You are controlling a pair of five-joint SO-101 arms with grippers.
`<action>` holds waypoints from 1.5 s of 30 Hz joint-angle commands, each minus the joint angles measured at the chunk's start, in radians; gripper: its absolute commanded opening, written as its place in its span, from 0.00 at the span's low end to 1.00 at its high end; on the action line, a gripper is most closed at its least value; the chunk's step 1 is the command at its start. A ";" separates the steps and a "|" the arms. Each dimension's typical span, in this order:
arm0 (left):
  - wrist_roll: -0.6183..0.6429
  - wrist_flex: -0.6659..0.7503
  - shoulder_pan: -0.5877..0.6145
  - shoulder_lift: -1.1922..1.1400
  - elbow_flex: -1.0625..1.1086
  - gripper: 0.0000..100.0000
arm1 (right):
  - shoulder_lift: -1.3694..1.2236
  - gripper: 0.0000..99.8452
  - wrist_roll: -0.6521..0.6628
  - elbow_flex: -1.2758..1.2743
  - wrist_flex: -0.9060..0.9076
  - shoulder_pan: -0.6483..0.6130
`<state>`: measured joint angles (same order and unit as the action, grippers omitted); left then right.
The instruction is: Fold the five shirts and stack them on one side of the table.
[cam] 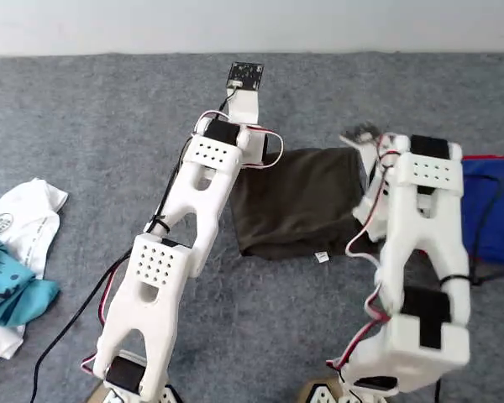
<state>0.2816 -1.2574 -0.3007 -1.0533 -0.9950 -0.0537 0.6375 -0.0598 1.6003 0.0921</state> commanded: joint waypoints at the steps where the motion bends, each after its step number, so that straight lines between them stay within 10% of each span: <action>1: 0.000 -0.038 -0.018 -0.006 -0.108 0.01 | 0.085 0.01 -0.055 0.052 -0.008 -0.102; 20: 0.000 -0.028 0.005 -0.051 -0.139 0.01 | -0.202 0.01 -0.175 -0.100 -0.228 -0.019; 30: 0.003 -0.049 0.005 -0.051 -0.139 0.01 | -0.001 0.01 -0.178 0.141 0.042 -0.071; 45: 0.002 -0.052 0.012 -0.051 -0.136 0.01 | -0.234 0.01 -0.170 -0.058 -0.220 -0.015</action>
<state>0.2816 -1.3065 -0.2946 -1.1193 -1.0886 -0.2885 0.4672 -0.1166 1.3947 0.0307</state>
